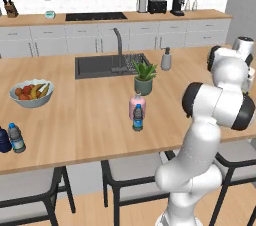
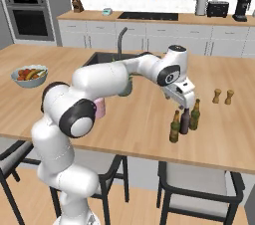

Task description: Move the plastic bottles in the middle to the plastics group, and the glass bottles in the middle to the glass group.

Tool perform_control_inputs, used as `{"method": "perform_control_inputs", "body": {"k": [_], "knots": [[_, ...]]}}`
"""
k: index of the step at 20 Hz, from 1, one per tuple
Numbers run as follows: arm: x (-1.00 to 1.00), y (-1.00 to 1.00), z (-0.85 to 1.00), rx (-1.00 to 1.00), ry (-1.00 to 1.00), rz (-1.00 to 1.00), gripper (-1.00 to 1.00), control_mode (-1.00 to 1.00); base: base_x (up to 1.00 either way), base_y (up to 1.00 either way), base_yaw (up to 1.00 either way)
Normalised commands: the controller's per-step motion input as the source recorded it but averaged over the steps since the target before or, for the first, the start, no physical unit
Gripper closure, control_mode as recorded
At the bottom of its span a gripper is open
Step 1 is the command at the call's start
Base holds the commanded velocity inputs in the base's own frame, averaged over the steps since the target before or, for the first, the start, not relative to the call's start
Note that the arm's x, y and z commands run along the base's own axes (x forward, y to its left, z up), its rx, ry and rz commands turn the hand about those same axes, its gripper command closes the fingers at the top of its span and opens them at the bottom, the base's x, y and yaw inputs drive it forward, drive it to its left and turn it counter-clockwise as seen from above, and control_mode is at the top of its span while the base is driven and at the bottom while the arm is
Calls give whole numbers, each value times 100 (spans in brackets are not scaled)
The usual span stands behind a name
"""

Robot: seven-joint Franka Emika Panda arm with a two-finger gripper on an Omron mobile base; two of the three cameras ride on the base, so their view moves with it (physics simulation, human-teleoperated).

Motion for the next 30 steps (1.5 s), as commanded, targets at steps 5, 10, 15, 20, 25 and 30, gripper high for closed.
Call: {"method": "perform_control_inputs", "body": {"k": [5,10,15,20,25,30], "knots": [[-46,49,17,-28,6,22,-100,-100,0,0,0],[-38,78,4,-8,8,22,-100,-100,0,0,0],[-36,84,2,0,3,22,-100,-100,0,0,0],[-27,91,6,0,3,23,-100,-100,0,0,0],[-14,97,8,0,3,19,-100,-100,0,0,0],[-4,95,-1,0,0,12,-100,-100,0,0,0]]}}
